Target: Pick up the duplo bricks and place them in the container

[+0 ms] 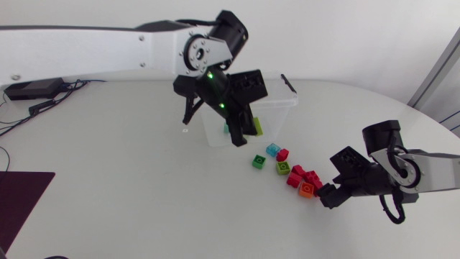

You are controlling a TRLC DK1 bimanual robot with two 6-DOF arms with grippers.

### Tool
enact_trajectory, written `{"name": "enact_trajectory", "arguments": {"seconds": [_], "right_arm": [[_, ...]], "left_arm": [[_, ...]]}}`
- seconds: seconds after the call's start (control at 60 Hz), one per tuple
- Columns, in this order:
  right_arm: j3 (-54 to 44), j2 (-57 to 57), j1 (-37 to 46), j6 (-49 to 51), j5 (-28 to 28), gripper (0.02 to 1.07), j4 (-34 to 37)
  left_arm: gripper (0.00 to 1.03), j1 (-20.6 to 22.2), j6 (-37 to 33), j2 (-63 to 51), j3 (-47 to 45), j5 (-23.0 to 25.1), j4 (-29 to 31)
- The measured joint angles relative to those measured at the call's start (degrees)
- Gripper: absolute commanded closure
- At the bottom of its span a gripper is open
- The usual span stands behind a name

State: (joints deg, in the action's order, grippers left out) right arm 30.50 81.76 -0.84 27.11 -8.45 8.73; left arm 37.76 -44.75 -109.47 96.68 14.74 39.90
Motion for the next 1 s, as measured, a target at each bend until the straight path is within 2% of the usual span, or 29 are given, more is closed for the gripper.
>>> {"name": "enact_trajectory", "arguments": {"seconds": [0.15,0.283,0.417,0.467,0.583,0.733,0.8,0.833,0.883,0.917,0.95,0.967,1.0], "right_arm": [[1.68,2.49,-0.13,-0.42,1.09,0.50,-0.85],[2.30,3.63,-0.76,-1.05,1.27,0.72,-1.07],[2.40,3.80,-2.73,-1.18,1.27,0.74,-1.05],[2.40,3.78,-3.63,-1.18,1.25,0.75,-0.83],[1.99,1.77,-4.79,-1.16,1.25,0.77,1.07],[1.97,-4.63,-4.68,-1.11,1.22,0.77,4.90],[2.03,-7.34,-4.68,-1.11,1.22,0.77,7.15],[2.19,-8.46,-4.68,-1.14,1.20,0.77,8.09],[2.86,-10.08,-4.70,-1.20,1.14,0.77,9.77],[3.52,-10.80,-4.70,-1.22,1.01,0.77,10.69],[4.37,-11.54,-4.70,-1.29,1.01,0.77,11.30],[5.66,-12.26,-4.74,-1.55,0.98,0.77,12.15],[7.63,-13.03,-4.76,-1.88,0.79,0.77,12.94]], "left_arm": [[0.81,-3.26,3.13,2.25,0.00,0.90,-4.46],[0.81,-5.11,6.56,2.30,0.00,0.90,-8.72],[0.81,-7.08,12.37,2.30,0.00,1.11,-17.46],[0.81,-8.22,14.64,2.27,0.22,1.09,-19.04],[0.81,-11.32,19.34,-0.90,4.72,0.83,-20.33],[0.80,-12.98,21.66,-5.95,8.37,-0.52,-20.52],[0.68,-13.31,22.62,-8.24,9.79,-1.38,-20.57],[0.57,-13.44,22.82,-9.18,10.40,-1.73,-20.57],[0.36,-13.73,23.39,-10.32,10.86,-1.99,-20.59],[0.28,-13.90,23.80,-10.73,10.86,-2.34,-20.65],[0.11,-14.05,23.96,-11.06,10.86,-2.86,-20.68],[0.07,-14.23,24.04,-11.26,10.86,-3.08,-20.76],[0.06,-14.43,24.09,-11.26,10.86,-3.26,-20.76]]}}
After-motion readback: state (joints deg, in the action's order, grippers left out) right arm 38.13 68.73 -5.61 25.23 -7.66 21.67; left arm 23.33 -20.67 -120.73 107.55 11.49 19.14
